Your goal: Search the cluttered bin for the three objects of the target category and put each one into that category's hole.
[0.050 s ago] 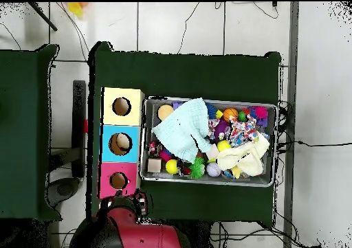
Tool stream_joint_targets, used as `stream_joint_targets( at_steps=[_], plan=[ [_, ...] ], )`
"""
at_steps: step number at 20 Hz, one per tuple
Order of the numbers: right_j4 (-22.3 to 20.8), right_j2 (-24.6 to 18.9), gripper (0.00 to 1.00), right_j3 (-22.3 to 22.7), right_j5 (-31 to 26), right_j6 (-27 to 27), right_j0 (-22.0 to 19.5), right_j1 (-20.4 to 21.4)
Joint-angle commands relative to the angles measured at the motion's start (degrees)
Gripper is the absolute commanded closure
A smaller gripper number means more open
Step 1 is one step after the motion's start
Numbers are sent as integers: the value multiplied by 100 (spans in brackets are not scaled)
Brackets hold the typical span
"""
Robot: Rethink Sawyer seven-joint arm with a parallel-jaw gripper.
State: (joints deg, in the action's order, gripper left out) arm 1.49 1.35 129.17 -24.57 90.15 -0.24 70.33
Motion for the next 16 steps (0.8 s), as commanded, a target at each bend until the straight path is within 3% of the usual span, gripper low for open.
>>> stream_joint_targets(
  at_steps=[1,5,9,13,16],
  plan=[
    [0,-110,0,73,49,824,-215,-349],
    [284,-211,0,14,262,940,-474,-585],
    [305,-772,0,22,1141,693,-984,-1090],
    [46,-596,0,-95,1369,825,-970,-1386],
    [12,-486,0,-52,1279,815,-981,-1352]
  ],
)
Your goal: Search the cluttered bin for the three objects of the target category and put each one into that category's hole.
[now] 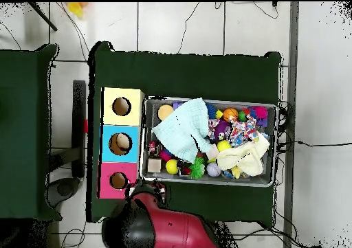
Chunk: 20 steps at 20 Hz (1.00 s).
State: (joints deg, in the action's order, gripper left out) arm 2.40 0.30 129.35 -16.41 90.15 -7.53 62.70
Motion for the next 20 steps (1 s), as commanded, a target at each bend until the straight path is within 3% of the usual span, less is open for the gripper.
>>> stream_joint_targets(
  at_steps=[1,7,9,11,15,20],
  plan=[
    [10,-298,0,-17,343,900,-249,-583],
    [92,-226,0,-537,-621,674,-261,-396],
    [165,-269,0,-507,-829,691,-277,-293],
    [203,-356,0,-191,-727,578,-495,-55],
    [154,-575,0,862,-341,94,-1157,641],
    [3,-706,0,1234,-189,55,-1540,758]
  ],
)
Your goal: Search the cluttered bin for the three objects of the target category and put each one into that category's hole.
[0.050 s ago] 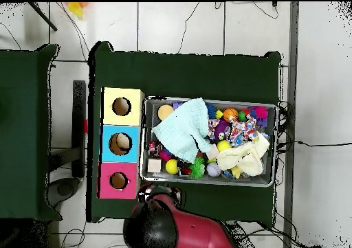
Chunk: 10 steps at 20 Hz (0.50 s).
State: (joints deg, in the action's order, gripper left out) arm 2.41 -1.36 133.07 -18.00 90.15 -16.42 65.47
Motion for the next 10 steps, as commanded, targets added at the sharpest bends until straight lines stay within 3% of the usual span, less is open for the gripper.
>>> stream_joint_targets(
  at_steps=[1,10],
  plan=[
    [-41,-615,0,870,79,93,-729,395],
    [-673,-686,0,208,1339,464,-698,-1203]
  ],
)
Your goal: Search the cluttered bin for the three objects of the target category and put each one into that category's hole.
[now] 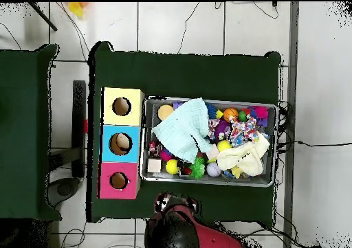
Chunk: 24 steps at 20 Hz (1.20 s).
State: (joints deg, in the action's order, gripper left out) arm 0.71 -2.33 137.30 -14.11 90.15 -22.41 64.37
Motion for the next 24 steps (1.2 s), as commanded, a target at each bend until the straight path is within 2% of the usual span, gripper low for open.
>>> stream_joint_targets(
  at_steps=[1,5,10,14,20,24],
  plan=[
    [-536,-564,0,-308,985,470,-102,-1201],
    [-680,-420,0,-604,1248,526,-179,-1581],
    [-763,-437,0,-996,1215,444,-252,-1922],
    [-889,-571,0,-1369,905,206,-416,-2179],
    [-1015,-543,0,-1610,450,76,-520,-2099],
    [-999,-491,0,-1368,458,272,-628,-1919]
  ],
)
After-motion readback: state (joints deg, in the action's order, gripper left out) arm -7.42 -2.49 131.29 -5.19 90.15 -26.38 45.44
